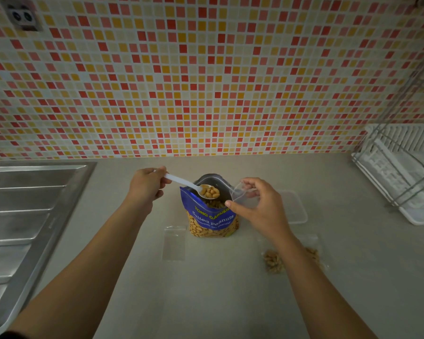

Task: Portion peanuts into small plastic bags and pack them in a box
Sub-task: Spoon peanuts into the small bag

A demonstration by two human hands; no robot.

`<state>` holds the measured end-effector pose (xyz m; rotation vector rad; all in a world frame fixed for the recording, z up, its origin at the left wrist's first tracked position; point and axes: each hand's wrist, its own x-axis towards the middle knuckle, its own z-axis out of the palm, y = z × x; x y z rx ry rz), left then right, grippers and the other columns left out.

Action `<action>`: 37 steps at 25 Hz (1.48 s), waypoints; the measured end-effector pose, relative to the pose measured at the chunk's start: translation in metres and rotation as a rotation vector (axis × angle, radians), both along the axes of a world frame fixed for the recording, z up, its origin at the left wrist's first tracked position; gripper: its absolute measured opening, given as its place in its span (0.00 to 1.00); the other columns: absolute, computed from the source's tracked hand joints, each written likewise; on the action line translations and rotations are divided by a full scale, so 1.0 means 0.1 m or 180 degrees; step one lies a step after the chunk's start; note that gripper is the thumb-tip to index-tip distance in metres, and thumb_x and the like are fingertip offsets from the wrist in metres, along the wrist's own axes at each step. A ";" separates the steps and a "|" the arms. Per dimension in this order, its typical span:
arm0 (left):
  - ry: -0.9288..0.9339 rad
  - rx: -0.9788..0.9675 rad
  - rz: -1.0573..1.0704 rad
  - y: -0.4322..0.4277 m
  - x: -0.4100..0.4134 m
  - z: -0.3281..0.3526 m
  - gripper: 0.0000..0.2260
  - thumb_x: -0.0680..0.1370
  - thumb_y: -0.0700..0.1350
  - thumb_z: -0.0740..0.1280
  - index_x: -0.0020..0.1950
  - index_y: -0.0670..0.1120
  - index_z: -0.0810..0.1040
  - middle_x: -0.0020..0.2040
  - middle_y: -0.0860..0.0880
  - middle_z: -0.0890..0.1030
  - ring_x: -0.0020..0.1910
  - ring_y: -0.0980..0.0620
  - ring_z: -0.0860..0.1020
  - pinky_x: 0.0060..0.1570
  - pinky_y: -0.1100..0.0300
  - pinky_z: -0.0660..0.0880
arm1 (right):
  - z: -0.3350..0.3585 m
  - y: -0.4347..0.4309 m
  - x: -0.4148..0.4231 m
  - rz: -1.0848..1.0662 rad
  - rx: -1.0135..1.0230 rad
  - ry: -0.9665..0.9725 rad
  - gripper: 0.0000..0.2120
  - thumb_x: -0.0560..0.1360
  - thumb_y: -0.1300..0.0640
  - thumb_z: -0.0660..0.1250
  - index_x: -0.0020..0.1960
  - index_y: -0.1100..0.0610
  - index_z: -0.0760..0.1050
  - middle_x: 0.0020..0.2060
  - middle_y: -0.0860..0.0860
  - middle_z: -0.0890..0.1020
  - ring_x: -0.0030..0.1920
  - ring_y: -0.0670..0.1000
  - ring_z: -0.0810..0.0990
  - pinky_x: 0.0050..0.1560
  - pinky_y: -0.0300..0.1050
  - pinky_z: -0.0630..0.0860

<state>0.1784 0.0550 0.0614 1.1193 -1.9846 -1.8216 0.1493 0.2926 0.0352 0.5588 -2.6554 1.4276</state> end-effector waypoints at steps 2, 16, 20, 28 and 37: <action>0.0072 0.0142 0.0095 -0.04 -0.02 0.07 0.09 0.80 0.46 0.61 0.44 0.44 0.77 0.37 0.46 0.77 0.34 0.54 0.70 0.35 0.62 0.70 | 0.02 -0.02 0.01 0.0007 0.0071 0.0043 0.30 0.63 0.48 0.77 0.61 0.54 0.72 0.52 0.46 0.77 0.48 0.44 0.76 0.43 0.33 0.73; 0.0441 -0.0423 -0.0361 0.12 -0.13 0.56 0.10 0.79 0.45 0.63 0.50 0.41 0.79 0.35 0.48 0.78 0.33 0.55 0.72 0.33 0.63 0.70 | 0.08 -0.24 -0.01 -0.0029 0.0090 0.0355 0.27 0.61 0.43 0.77 0.55 0.53 0.75 0.45 0.42 0.75 0.44 0.43 0.75 0.39 0.30 0.70; 0.0669 -0.2003 -0.0924 0.38 -0.11 0.74 0.11 0.79 0.47 0.62 0.44 0.43 0.81 0.38 0.47 0.82 0.34 0.54 0.75 0.33 0.68 0.71 | 0.07 -0.29 0.01 -0.0101 -0.0136 0.0456 0.26 0.61 0.44 0.77 0.54 0.54 0.76 0.44 0.42 0.76 0.43 0.43 0.75 0.40 0.31 0.69; 0.0737 -0.3539 -0.1972 0.68 -0.09 1.24 0.15 0.79 0.51 0.61 0.41 0.42 0.81 0.32 0.49 0.79 0.27 0.57 0.72 0.28 0.68 0.65 | 0.09 -0.35 0.03 -0.0311 -0.0863 0.0264 0.22 0.61 0.47 0.78 0.51 0.49 0.75 0.45 0.44 0.80 0.44 0.43 0.79 0.41 0.37 0.77; 0.0029 -0.3075 -0.1728 0.37 -0.15 0.67 0.12 0.79 0.47 0.63 0.47 0.41 0.82 0.42 0.43 0.84 0.38 0.50 0.80 0.38 0.61 0.74 | -0.08 -0.20 0.02 -0.0269 -0.1159 -0.0151 0.22 0.63 0.51 0.78 0.53 0.51 0.76 0.45 0.40 0.79 0.44 0.36 0.77 0.42 0.30 0.75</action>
